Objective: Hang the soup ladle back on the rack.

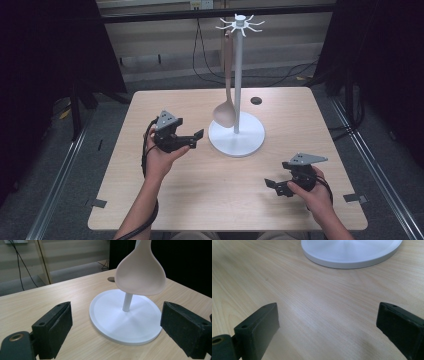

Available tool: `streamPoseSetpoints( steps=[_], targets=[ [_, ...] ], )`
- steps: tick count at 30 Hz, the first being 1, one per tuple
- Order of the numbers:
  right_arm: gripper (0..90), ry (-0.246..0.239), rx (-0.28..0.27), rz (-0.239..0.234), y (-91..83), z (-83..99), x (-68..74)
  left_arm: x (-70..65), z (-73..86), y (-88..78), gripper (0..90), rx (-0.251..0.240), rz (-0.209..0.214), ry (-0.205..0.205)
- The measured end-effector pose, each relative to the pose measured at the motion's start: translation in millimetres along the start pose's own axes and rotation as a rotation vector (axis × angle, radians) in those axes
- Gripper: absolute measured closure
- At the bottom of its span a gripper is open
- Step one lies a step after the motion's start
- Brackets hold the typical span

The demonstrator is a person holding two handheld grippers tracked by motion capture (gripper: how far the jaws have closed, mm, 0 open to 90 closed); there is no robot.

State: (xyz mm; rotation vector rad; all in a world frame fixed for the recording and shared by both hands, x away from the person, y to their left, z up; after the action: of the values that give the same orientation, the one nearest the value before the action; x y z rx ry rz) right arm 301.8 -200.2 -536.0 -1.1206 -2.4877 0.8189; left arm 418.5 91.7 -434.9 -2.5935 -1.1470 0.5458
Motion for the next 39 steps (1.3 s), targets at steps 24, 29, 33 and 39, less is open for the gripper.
streamPoseSetpoints(
  steps=[24,29,33,39],
  targets=[
    [4.1,-0.002,-0.006,0.000,-1.7,-1.4,0.5,24.8,42.2,-6.1,9.0,0.040,0.012,0.011],
    [4.1,-0.008,-0.004,-0.009,-1.2,-1.6,2.3,31.9,54.1,-6.6,9.0,0.073,-0.013,0.026],
    [4.1,-0.015,-0.004,-0.013,-0.6,-2.0,3.3,34.6,59.2,-6.9,9.0,0.089,-0.024,0.033],
    [4.1,-0.018,-0.004,-0.010,-0.6,-2.2,3.8,34.6,66.6,-6.8,8.6,0.112,-0.025,0.040]
  ],
)
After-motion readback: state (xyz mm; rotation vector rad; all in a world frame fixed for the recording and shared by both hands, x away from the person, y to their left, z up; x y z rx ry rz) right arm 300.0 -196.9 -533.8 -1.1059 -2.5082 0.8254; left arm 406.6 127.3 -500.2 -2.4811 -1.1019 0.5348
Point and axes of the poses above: each handheld gripper's, and its own axes: y roughly forward along the jaws, z roughly out of its underside, x roughly to its left, the point moved 8 cm from there along y, roughly forward along the jaws, and after that the axes turned 9 degrees about -y, right-handed, at the moved point
